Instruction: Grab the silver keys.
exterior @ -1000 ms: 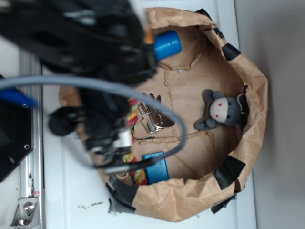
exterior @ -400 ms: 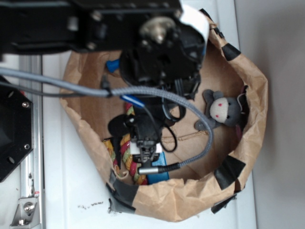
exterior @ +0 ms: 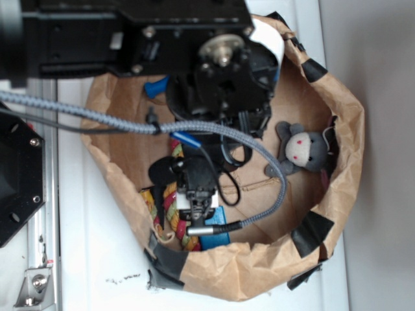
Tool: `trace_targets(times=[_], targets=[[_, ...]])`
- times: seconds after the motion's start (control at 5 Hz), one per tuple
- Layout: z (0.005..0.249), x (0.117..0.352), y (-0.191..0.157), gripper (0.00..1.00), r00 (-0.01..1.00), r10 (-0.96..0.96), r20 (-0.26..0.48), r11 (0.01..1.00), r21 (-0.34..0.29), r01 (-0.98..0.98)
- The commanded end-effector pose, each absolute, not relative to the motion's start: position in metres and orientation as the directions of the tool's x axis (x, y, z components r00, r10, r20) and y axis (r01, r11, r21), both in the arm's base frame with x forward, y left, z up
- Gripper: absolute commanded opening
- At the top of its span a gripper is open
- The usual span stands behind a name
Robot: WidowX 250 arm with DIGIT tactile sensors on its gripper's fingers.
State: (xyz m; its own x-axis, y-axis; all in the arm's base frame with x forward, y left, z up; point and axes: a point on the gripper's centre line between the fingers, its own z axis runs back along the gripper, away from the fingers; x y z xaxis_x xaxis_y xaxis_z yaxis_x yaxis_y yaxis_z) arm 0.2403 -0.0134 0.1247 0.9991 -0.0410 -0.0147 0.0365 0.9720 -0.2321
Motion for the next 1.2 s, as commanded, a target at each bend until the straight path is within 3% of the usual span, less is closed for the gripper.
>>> trace_targets(times=[0.0, 0.2, 0.6, 1.0], targets=[[0.134, 0.243, -0.009, 1.00, 1.000, -0.019, 0.021, 0.973, -0.228, 0.024], [0.134, 0.243, -0.009, 1.00, 1.000, -0.019, 0.021, 0.973, -0.228, 0.024], [0.107, 0.255, 0.002, 1.00, 0.997, -0.037, 0.061, 0.979, -0.200, 0.049], [0.090, 0.248, 0.025, 1.00, 1.000, 0.006, 0.014, 0.991, -0.133, -0.004]])
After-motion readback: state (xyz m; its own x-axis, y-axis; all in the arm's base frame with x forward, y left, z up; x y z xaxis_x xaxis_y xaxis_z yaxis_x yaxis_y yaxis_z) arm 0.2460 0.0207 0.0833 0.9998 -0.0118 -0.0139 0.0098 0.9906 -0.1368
